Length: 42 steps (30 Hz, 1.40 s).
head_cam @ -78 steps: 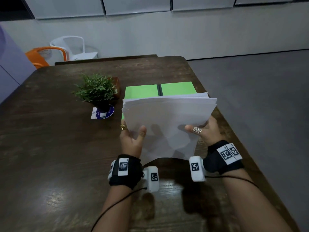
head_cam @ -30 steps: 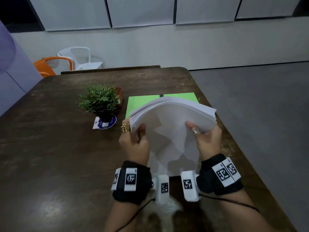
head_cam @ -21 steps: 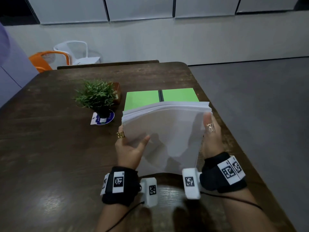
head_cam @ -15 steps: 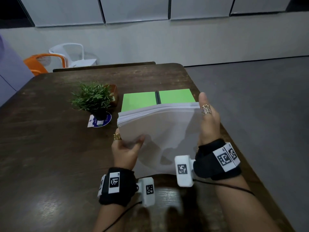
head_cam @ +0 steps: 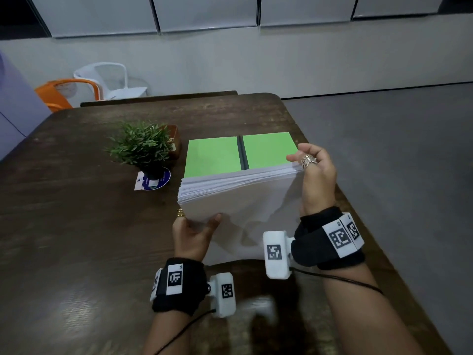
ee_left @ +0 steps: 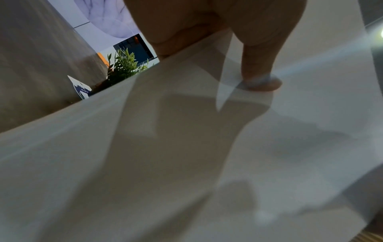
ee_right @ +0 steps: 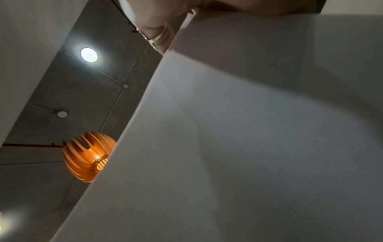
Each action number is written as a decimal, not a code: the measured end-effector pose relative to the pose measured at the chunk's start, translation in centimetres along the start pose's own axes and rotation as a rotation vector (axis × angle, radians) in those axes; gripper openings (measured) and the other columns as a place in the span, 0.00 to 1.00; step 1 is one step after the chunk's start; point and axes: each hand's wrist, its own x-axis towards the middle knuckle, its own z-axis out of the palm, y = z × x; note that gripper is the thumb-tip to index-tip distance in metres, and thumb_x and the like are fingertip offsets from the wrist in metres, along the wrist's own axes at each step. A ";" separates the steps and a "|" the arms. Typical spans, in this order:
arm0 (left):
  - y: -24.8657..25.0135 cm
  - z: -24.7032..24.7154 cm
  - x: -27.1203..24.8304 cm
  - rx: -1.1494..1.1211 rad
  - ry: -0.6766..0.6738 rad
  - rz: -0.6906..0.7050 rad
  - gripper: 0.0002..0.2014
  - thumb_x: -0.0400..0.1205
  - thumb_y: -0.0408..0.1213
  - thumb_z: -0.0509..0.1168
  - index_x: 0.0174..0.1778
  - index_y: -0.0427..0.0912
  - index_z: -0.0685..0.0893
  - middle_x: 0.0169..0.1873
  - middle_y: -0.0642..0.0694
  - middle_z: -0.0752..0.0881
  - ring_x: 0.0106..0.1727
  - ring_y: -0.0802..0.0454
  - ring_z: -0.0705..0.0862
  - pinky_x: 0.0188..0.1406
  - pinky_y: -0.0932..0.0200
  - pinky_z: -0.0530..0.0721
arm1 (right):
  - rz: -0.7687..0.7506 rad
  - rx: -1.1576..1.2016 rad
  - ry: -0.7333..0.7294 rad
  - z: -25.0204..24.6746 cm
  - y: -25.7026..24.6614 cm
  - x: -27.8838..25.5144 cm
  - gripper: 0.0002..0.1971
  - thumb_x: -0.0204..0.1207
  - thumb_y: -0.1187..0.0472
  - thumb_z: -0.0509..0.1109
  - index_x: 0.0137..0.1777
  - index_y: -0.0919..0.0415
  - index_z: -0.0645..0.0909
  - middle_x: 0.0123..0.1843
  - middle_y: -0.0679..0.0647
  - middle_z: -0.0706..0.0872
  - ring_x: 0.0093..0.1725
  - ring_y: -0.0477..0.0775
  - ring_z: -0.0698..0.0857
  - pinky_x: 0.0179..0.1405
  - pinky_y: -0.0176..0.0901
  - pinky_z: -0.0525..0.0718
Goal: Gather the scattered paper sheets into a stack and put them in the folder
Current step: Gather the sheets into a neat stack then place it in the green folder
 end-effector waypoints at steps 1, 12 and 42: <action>0.0 0.2 -0.1 -0.026 0.021 -0.008 0.16 0.65 0.27 0.79 0.37 0.50 0.83 0.29 0.65 0.88 0.33 0.69 0.86 0.33 0.70 0.84 | -0.005 -0.003 -0.004 0.0 -0.1 -0.1 0.07 0.72 0.64 0.65 0.46 0.52 0.79 0.38 0.49 0.87 0.51 0.48 0.83 0.60 0.46 0.76; 0.1 1.9 -0.3 -0.146 0.230 -0.236 0.13 0.69 0.30 0.77 0.39 0.42 0.77 0.36 0.44 0.82 0.37 0.47 0.82 0.38 0.56 0.81 | 0.141 -0.145 -0.484 -4.8 6.5 0.3 0.37 0.56 0.80 0.80 0.64 0.60 0.71 0.53 0.44 0.83 0.55 0.47 0.83 0.39 0.25 0.83; -1.8 1.2 -0.3 -0.015 0.100 0.058 0.35 0.68 0.47 0.76 0.65 0.73 0.65 0.60 0.56 0.81 0.61 0.63 0.81 0.58 0.69 0.80 | 0.129 -0.079 -0.421 -3.2 10.0 -1.1 0.29 0.51 0.68 0.86 0.53 0.58 0.79 0.49 0.50 0.87 0.44 0.38 0.88 0.42 0.34 0.84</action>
